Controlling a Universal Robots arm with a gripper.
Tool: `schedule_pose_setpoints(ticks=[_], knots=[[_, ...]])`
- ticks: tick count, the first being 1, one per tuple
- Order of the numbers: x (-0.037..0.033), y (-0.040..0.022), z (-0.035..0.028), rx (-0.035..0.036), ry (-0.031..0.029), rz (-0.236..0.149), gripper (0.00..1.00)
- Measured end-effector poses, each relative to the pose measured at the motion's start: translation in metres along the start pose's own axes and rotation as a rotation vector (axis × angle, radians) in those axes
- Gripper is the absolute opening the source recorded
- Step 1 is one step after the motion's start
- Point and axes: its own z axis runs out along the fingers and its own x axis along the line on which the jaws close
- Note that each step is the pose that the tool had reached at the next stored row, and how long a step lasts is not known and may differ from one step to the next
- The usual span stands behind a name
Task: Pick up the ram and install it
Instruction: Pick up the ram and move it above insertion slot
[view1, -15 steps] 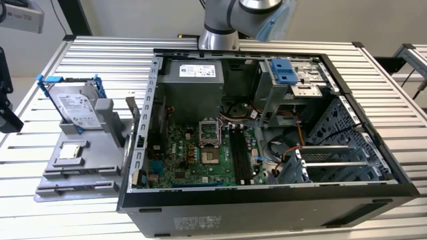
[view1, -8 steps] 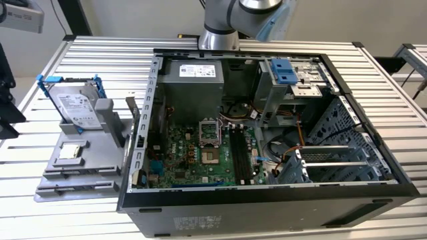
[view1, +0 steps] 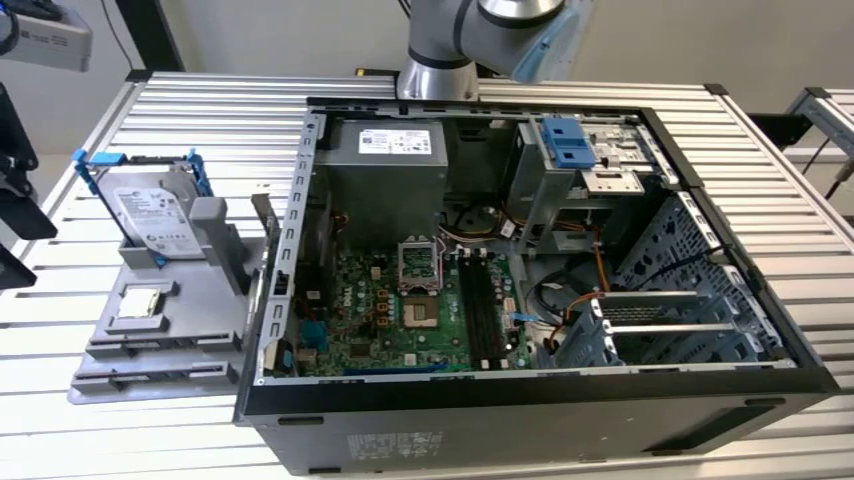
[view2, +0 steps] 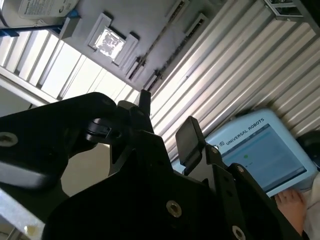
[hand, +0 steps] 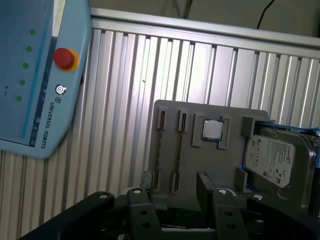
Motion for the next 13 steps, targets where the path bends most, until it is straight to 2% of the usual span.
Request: schedule_pose_setpoints(ticks=[2,9,13], knots=[[0.0002,0.0000,0.0034,0.0004,-0.0026,0.003,1.00],[0.0003,-0.0004,0.0159,0.0004,-0.0031,0.012,1.00],[-0.0001,-0.0005,0.0202,-0.0002,0.0018,0.012,1.00]])
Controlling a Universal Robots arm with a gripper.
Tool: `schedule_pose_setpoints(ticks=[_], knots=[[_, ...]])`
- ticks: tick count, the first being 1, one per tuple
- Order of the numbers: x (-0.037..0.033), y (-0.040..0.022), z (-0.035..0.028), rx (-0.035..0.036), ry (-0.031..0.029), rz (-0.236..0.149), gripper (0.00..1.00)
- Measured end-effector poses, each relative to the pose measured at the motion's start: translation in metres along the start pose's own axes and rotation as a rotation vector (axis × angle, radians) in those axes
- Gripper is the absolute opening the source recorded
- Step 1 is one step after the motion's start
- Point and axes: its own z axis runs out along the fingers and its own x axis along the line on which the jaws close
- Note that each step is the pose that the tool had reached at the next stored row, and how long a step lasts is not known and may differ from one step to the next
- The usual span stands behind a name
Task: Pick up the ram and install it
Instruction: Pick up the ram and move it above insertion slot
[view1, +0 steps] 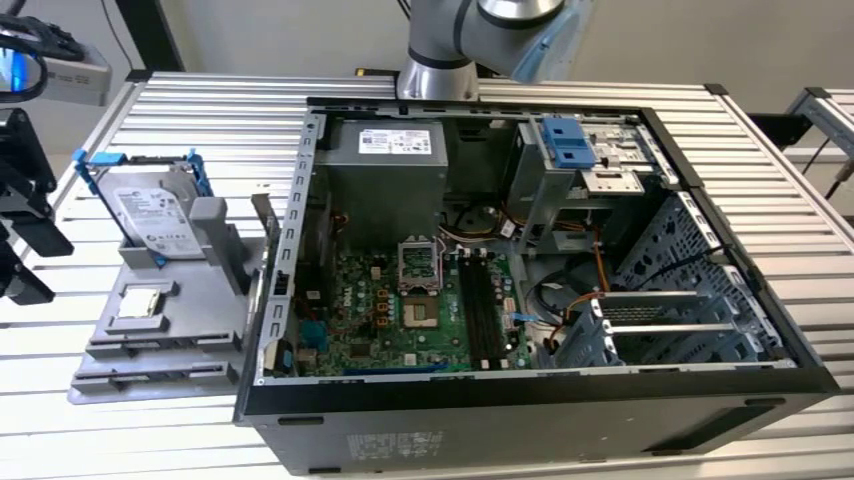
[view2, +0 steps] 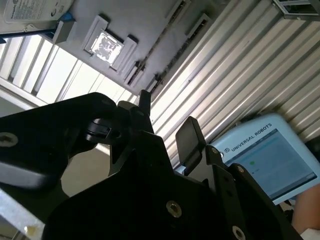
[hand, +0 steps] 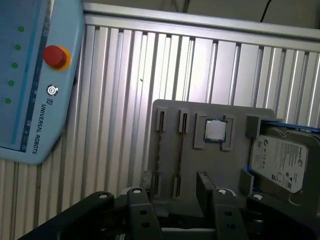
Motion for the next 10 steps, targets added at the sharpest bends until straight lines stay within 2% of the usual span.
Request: schedule_pose_setpoints(ticks=[5,10], knots=[[0.0000,0.0000,0.0005,0.0003,-0.0001,0.000,1.00],[0.0001,-0.0001,0.0056,0.0003,-0.0001,0.000,1.00]])
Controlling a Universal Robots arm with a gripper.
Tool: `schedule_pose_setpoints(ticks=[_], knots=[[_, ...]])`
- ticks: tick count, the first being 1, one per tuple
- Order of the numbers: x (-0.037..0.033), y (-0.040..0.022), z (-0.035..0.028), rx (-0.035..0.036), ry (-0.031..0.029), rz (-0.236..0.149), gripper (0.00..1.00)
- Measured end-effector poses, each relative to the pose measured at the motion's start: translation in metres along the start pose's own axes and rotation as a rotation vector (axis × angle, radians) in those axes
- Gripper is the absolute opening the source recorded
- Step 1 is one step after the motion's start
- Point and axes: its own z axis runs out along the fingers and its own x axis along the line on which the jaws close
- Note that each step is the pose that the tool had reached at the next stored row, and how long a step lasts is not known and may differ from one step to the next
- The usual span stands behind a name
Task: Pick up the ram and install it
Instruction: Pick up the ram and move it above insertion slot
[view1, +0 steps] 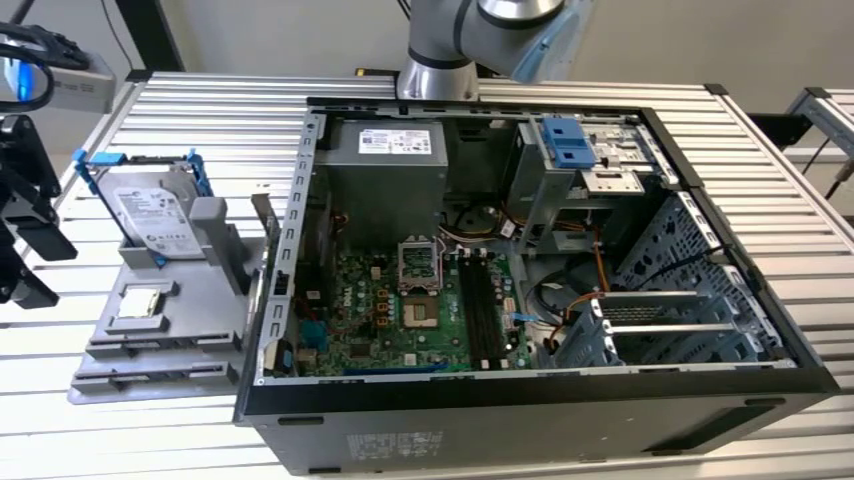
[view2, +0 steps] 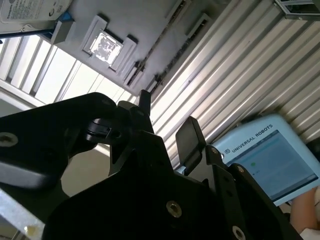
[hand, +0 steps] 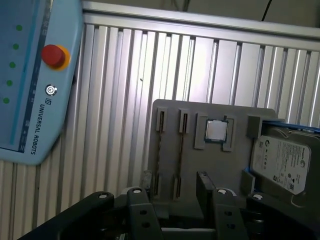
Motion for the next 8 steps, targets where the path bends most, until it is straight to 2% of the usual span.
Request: schedule_pose_setpoints(ticks=[8], knots=[[0.0000,-0.0003,0.0122,0.0000,0.0000,0.000,1.00]])
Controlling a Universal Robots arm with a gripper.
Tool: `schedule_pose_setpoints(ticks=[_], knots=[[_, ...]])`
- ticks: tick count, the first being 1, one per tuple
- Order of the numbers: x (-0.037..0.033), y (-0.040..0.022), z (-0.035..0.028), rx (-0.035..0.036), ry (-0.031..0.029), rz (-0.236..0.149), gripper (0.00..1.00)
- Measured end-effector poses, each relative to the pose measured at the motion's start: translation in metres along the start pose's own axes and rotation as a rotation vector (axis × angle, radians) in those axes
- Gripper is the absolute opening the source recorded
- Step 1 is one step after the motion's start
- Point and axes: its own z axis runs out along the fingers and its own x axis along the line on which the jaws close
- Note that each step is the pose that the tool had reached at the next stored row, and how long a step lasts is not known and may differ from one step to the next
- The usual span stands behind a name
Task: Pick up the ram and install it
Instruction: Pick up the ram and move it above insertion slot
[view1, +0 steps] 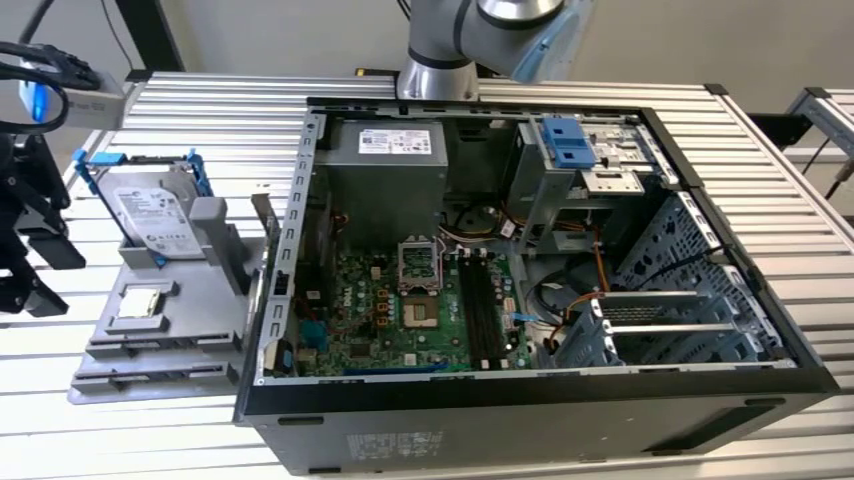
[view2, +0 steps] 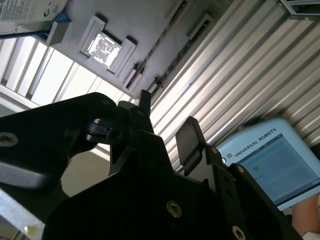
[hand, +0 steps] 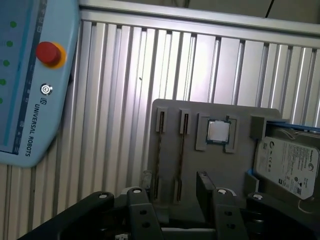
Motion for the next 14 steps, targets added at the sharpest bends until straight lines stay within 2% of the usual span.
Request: schedule_pose_setpoints(ticks=[14], knots=[[0.0002,-0.0005,0.0235,-0.0001,0.0000,0.000,1.00]])
